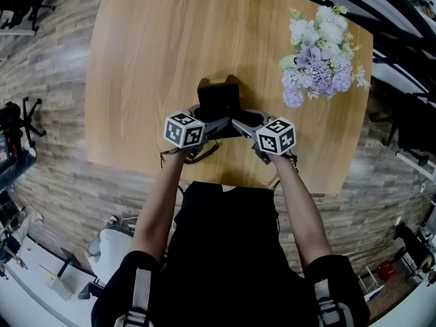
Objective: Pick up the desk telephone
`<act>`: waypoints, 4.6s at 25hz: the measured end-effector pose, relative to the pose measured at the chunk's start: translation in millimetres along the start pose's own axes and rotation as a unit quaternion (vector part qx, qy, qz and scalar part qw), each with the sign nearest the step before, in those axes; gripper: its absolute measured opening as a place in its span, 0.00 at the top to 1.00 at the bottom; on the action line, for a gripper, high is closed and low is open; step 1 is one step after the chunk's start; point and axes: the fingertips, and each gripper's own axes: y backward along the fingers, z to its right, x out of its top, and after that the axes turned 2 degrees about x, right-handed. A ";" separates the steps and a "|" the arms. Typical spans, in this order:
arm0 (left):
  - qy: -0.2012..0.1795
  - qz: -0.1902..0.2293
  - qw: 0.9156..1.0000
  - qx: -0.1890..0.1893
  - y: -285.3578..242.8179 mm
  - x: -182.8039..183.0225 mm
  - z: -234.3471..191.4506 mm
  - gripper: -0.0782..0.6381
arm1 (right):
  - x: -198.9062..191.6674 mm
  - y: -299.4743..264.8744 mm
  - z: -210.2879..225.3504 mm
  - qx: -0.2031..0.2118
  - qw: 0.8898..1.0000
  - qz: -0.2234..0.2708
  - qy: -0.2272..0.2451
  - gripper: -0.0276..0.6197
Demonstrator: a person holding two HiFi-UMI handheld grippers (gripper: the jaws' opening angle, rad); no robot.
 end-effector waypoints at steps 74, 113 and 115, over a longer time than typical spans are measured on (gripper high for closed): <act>-0.041 0.135 0.988 0.069 81.1 -25.4 204.1 0.50 | -35.8 152.8 -142.5 0.059 0.990 0.033 0.123 0.70; -0.022 0.182 0.977 0.112 77.1 -77.6 255.2 0.50 | -90.0 189.4 -161.4 0.106 0.979 0.004 0.172 0.69; -0.022 0.181 0.977 0.112 78.6 -80.0 254.8 0.50 | -91.8 188.2 -163.0 0.106 0.979 0.003 0.173 0.69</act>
